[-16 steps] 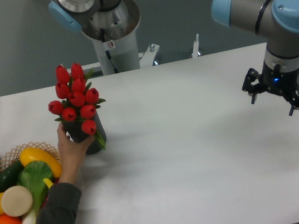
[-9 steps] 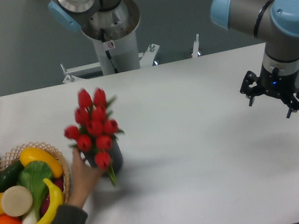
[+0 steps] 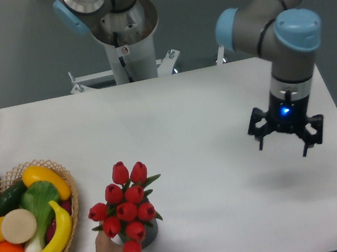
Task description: Pick up the flowers from the vase
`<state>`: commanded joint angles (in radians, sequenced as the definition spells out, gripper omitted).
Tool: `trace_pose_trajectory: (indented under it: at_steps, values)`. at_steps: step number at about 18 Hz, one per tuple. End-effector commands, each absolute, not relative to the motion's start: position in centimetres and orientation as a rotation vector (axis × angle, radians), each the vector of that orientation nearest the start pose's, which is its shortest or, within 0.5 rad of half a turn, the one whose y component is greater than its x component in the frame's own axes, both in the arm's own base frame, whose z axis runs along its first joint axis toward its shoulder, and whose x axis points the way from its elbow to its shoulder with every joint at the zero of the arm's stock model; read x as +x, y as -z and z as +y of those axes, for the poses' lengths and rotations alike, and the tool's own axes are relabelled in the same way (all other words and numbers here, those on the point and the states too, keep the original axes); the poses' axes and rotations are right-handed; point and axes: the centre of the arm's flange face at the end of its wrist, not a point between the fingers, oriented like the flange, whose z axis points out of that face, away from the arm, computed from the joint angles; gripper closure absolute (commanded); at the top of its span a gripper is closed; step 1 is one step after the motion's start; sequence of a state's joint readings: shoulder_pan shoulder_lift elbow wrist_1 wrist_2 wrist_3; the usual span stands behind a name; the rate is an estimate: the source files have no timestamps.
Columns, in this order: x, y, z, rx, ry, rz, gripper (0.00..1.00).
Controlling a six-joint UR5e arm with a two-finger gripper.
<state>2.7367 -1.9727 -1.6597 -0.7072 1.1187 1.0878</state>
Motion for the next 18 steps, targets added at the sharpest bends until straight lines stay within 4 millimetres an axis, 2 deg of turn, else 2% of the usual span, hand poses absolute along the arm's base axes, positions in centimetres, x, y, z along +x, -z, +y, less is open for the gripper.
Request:
trace_pose_trajectory:
  at_steps: [2, 4, 9, 13, 15, 18]
  values:
    - [-50.2, -32.5, 43.3, -2.487, -0.083, -0.008, 0.0]
    - [-49.5, -32.7, 44.5, -2.403, -0.006, 0.015, 0.0]
    - [-45.9, -33.1, 48.8, -2.246, 0.154, 0.127, 0.0]
    - [-44.2, -33.4, 49.4, -2.076, 0.301, 0.149, 0.0]
    - [-43.3, -33.0, 49.2, -2.062, 0.324, 0.155, 0.0]
    - [-41.2, -31.5, 49.5, -2.036, 0.39, 0.167, 0.0]
